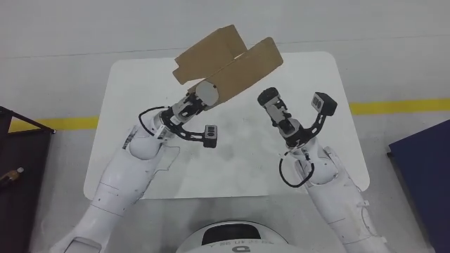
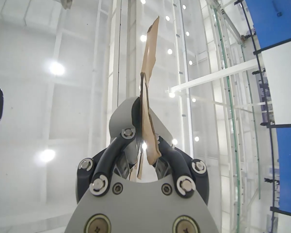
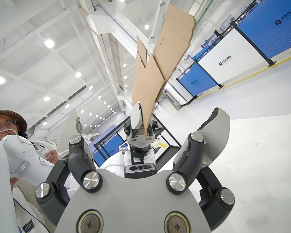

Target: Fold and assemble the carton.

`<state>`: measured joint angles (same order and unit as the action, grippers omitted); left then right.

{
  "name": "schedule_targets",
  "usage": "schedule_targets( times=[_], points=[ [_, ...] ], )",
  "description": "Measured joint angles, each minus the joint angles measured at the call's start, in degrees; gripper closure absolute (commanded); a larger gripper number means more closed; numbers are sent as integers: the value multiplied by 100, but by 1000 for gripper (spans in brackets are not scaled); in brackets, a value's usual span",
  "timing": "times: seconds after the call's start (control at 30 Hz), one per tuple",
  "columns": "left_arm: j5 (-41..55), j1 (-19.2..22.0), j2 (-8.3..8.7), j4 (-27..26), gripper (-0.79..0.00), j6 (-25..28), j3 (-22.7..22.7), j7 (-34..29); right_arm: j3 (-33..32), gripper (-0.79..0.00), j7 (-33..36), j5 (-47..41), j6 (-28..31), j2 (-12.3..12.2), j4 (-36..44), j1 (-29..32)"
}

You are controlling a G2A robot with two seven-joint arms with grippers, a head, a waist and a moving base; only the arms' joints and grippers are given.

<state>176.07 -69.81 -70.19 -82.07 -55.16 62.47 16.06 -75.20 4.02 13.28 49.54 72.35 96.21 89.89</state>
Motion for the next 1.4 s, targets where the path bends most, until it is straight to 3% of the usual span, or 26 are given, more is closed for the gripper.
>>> schedule_targets(
  times=[0.2, 0.37, 0.4, 0.43, 0.5, 0.57, 0.6, 0.73, 0.77, 0.8, 0.83, 1.07, 1.27, 1.4],
  points=[
    [-8, -223, 88, -285, 0, 75, -70, 375, 53, -776, -73, 25, 45, 13, -56, -68],
    [-7, -272, 145, -372, 0, 85, -97, 484, 71, -594, -83, -115, 229, 13, -52, -88],
    [-7, -279, 157, -385, 0, 89, -105, 495, 65, -545, -83, -154, 261, 11, -60, -86],
    [-7, -285, 166, -394, 0, 93, -111, 501, 61, -391, -77, -178, 277, 9, -68, -85],
    [-7, -293, 186, -412, 0, 116, -123, 517, 55, -206, -47, -218, 311, 4, -88, -82],
    [-7, -294, 203, -430, 0, 140, -127, 535, 51, -105, -17, -248, 341, 0, -108, -82],
    [-7, -294, 213, -443, 0, 151, -133, 546, 48, -9, 2, -274, 360, -3, -122, -84],
    [-7, -291, 237, -472, -28, 191, -161, 554, 6, 0, 28, -346, 415, -14, -148, -82],
    [-7, -289, 242, -475, -296, 201, -163, 543, -6, 0, 33, -356, 427, -16, -150, -78],
    [-7, -286, 248, -477, -736, 213, -164, 529, -26, 0, 38, -361, 439, -20, -158, -69],
    [-7, -282, 253, -478, -785, 224, -161, 524, -41, 0, 41, -361, 444, -23, -164, -61],
    [-7, -290, 308, -432, -785, 193, -32, 474, -194, 0, -63, -516, 392, -39, -208, 41],
    [-143, -242, 442, -119, -785, -36, 573, 506, -379, 0, -73, -995, 279, -68, -178, 155],
    [-1179, -226, 521, -127, -785, -292, 1163, 257, -482, 0, -14, -1155, 181, -85, -115, 230]
  ],
)
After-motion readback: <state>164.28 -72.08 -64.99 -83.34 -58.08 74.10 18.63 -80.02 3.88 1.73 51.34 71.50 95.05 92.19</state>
